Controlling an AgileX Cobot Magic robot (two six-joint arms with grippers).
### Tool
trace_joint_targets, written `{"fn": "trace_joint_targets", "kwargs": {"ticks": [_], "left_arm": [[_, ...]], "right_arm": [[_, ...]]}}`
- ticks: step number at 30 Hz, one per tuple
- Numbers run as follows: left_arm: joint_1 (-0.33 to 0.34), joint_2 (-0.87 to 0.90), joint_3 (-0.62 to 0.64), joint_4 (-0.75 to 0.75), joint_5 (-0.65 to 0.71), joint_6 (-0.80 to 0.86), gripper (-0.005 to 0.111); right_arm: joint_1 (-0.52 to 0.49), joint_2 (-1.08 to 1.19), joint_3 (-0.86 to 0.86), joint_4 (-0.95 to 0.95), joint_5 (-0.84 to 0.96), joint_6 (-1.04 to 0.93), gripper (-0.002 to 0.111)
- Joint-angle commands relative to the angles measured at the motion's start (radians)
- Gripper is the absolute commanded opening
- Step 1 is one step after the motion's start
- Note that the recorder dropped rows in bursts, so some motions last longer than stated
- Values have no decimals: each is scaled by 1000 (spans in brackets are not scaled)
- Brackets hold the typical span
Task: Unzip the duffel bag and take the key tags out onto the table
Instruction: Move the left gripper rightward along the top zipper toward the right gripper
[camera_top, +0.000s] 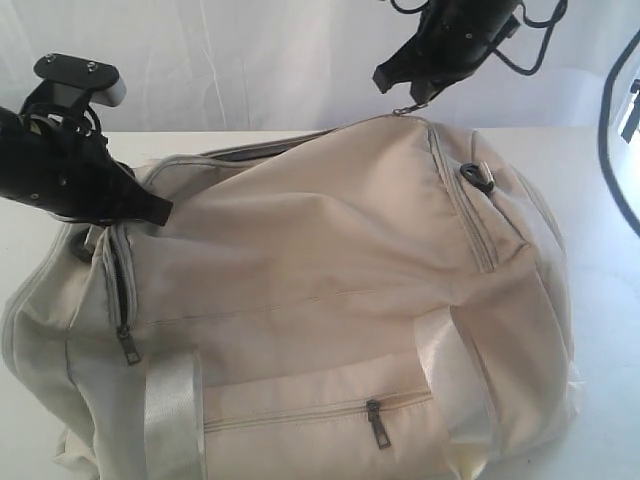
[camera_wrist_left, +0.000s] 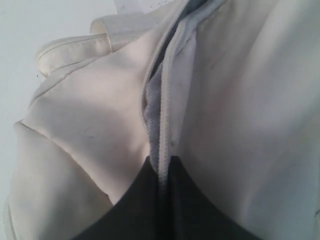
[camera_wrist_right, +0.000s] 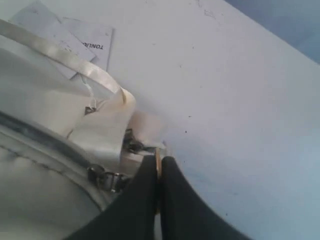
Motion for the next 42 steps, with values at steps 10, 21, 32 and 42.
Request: {"fn": "trace_joint_targets", "kwargs": {"ticks": [10, 21, 32, 42], "left_arm": [[-1, 9, 9, -2, 17, 4, 0], [-1, 9, 4, -2, 15, 4, 0], [-11, -3, -154, -27, 229, 107, 58], [-162, 118, -421, -114, 290, 339, 59]], "right_arm": [[-94, -182, 176, -24, 24, 17, 0], [-97, -329, 454, 2, -112, 23, 0], [-97, -342, 552, 112, -252, 23, 0], [-97, -338, 552, 188, -316, 23, 0]]}}
